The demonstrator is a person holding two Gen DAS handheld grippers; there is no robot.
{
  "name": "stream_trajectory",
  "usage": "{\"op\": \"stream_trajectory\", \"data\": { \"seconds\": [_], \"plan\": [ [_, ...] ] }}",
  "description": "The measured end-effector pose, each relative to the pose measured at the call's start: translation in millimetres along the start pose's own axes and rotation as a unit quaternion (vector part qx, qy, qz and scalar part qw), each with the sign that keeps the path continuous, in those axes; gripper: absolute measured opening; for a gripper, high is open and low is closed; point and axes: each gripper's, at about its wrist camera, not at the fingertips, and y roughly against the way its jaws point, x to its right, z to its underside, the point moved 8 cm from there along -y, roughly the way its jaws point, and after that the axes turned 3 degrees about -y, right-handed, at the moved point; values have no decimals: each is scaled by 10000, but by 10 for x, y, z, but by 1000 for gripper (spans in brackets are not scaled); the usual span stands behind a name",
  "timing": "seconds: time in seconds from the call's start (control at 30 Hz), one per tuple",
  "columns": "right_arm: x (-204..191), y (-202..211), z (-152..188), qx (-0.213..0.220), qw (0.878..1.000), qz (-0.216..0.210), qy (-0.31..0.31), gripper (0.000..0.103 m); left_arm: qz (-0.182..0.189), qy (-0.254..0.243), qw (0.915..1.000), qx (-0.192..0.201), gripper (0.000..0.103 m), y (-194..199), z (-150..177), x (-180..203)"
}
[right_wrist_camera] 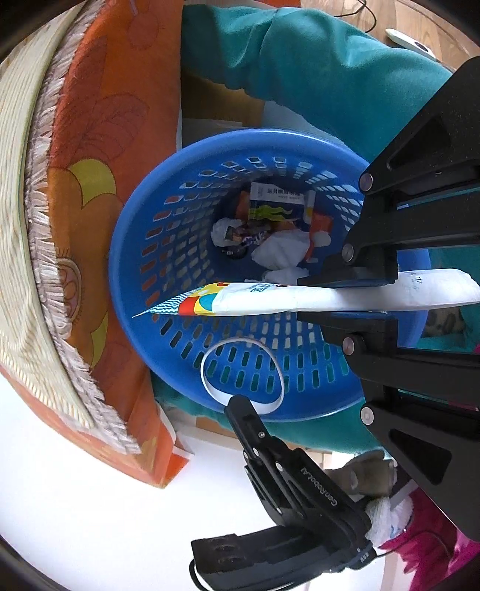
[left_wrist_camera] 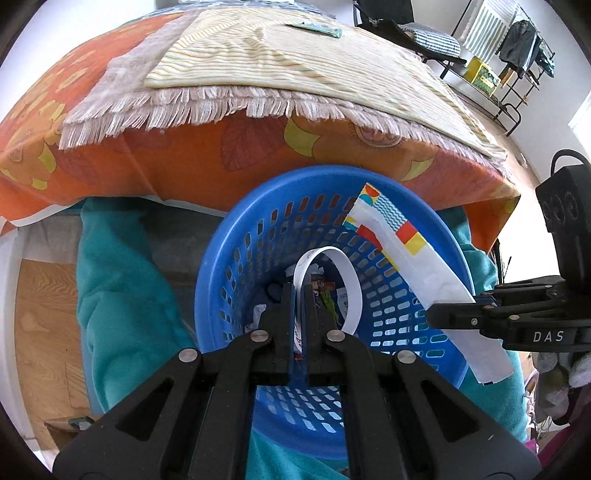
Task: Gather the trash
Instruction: 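Carry wristband and packet to the blue basket and open both tools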
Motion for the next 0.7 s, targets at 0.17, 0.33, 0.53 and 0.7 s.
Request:
{"op": "stream_trajectory", "data": {
  "seconds": [0.17, 0.33, 0.53, 0.7],
  "plan": [
    [4, 1, -8, 2, 9998, 178, 63, 15, -20, 11, 10000, -23, 20, -16, 4, -15],
    [-4, 48, -34, 134, 9995, 270, 129, 43, -23, 13, 10000, 70, 34, 17, -13, -22],
    [2, 86, -58, 221, 9986, 422, 234, 44, -83, 24, 9999, 137, 52, 48, -39, -36],
    [6, 96, -75, 266, 9977, 549, 292, 44, -104, 42, 9998, 183, 55, 68, -60, -49]
  ]
}}
